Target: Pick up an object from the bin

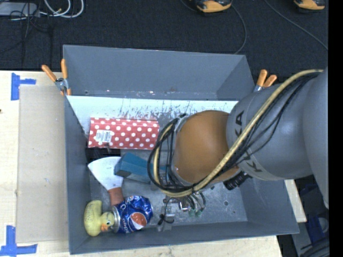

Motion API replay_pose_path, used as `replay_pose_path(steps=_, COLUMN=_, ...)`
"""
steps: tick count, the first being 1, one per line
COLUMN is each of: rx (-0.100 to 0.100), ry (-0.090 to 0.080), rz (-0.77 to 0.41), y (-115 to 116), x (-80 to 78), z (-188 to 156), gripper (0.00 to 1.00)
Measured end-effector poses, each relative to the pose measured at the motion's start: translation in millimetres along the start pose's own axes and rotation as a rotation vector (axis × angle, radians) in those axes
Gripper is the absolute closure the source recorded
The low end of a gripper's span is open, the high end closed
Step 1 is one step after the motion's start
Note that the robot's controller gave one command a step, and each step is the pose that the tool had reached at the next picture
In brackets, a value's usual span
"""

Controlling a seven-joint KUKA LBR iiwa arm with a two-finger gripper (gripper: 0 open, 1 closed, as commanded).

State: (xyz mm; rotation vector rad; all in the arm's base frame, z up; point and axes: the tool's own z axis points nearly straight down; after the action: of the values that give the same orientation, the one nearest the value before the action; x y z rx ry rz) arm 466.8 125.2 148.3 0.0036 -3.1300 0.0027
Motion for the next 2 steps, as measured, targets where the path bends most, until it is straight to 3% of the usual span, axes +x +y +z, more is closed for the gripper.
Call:
replay_pose_path(steps=1, rx=-0.001, ry=-0.008, rz=0.004, y=-0.6, x=-2.0, z=-3.8, gripper=0.0)
replay_pose_path(steps=2, rx=-0.001, ry=-0.01, rz=-0.14, y=21.8, x=-24.6, z=41.1, gripper=0.0)
